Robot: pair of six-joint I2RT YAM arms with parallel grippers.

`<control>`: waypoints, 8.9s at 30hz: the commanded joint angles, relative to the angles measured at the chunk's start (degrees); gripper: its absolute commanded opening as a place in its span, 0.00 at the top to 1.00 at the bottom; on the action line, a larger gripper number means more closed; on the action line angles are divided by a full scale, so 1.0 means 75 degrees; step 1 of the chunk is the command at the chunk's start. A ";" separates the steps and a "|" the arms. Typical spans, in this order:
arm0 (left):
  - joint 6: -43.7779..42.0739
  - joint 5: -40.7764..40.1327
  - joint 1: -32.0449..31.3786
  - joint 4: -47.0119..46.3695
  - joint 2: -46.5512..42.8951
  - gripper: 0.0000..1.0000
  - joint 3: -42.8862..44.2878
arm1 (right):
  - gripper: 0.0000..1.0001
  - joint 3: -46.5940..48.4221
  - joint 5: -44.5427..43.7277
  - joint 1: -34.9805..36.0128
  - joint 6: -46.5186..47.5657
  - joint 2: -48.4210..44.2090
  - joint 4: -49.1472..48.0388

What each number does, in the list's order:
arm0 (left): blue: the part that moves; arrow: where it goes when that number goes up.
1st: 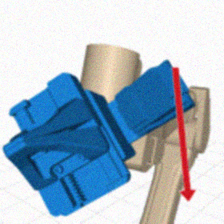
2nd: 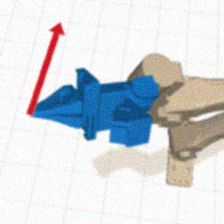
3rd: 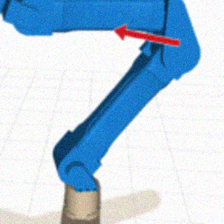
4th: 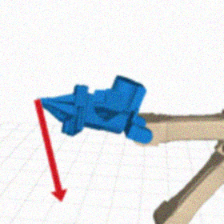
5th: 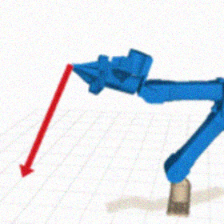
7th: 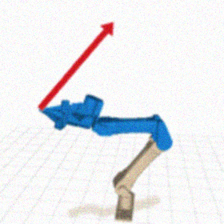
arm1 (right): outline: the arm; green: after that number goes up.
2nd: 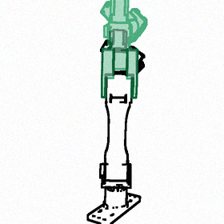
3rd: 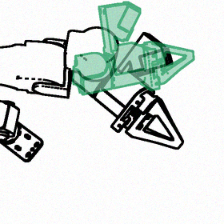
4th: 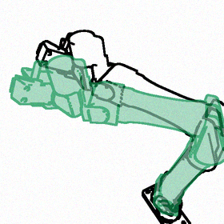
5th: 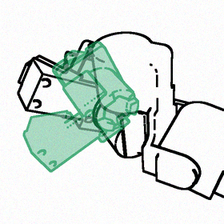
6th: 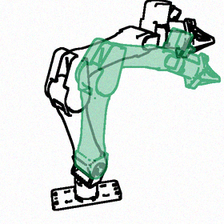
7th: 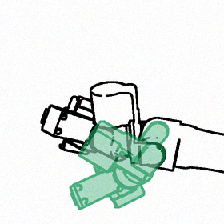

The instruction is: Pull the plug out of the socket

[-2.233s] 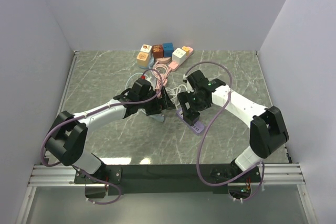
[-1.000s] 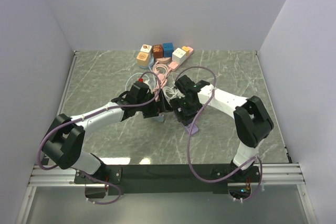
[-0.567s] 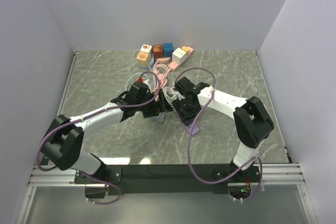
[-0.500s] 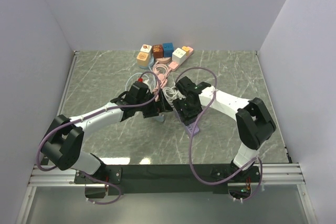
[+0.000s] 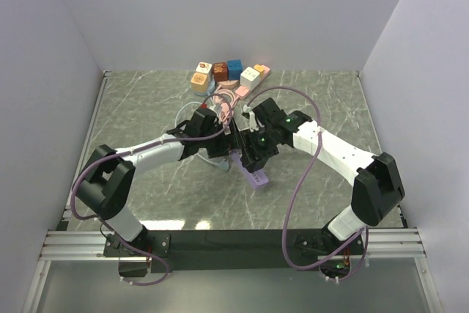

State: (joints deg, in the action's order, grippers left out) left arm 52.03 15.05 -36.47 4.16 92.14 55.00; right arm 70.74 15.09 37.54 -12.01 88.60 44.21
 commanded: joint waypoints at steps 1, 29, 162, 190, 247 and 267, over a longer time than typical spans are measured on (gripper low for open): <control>0.0187 -0.0307 -0.0048 -0.0180 0.0078 0.01 0.0517 | 1.00 0.0306 0.1010 0.0057 -0.0413 -0.0410 -0.0573; 0.1184 -0.0144 -0.0434 0.0453 0.0289 0.18 0.1186 | 1.00 -0.0279 0.0495 0.0057 -0.2370 -0.0797 -0.2436; -0.2437 -0.0942 0.6422 0.3956 -0.1785 0.01 0.2193 | 0.03 -0.0456 -0.4170 -0.6449 -0.3626 -0.2027 0.0751; -0.1664 0.0408 0.4089 0.3030 -0.3648 0.01 0.0823 | 0.12 0.3610 -0.0841 -0.0857 -0.4338 0.4239 -0.2694; -0.1570 0.0970 0.3444 0.2152 -0.3062 0.01 0.0295 | 0.03 0.1874 -0.2644 -0.0809 -0.2594 0.1404 0.0715; -0.1547 0.0923 0.3444 0.2304 -0.3203 0.01 0.0037 | 0.05 0.7220 -0.3512 -0.1595 -0.2981 0.5729 0.1535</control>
State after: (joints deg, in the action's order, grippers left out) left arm 41.19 21.76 -10.39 21.93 69.32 55.51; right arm 120.86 -10.94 25.82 -33.61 131.04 55.51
